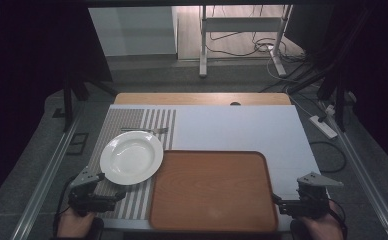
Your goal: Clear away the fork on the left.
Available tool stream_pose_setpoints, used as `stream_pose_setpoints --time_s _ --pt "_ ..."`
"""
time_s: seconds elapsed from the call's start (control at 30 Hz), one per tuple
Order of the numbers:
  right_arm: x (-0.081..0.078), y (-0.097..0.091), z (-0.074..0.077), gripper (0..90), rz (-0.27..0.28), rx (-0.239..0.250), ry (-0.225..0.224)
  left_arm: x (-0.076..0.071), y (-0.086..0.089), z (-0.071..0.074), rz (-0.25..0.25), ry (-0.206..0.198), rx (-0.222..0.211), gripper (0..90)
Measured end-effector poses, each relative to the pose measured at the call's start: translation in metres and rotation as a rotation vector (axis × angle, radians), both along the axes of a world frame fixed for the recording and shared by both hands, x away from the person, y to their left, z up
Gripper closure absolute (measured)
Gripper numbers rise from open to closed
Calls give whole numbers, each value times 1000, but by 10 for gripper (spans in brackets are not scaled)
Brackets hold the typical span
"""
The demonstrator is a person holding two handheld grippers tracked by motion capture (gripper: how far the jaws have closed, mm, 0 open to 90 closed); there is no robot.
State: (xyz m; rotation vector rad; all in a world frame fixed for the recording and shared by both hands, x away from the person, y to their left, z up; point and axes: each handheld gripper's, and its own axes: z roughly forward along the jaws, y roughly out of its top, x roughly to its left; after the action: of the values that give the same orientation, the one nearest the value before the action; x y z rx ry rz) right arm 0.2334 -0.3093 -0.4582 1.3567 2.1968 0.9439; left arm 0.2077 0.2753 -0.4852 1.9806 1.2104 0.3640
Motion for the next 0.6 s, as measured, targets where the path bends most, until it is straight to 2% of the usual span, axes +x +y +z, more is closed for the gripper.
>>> stream_pose_setpoints --time_s 0.17,0.6 --pt "0 0 0 0 6 0 6 2 1 0 -6 14 -15 5" --pt "1 2 -1 0 25 -10 17 4 1 -1 -11 33 -13 4"
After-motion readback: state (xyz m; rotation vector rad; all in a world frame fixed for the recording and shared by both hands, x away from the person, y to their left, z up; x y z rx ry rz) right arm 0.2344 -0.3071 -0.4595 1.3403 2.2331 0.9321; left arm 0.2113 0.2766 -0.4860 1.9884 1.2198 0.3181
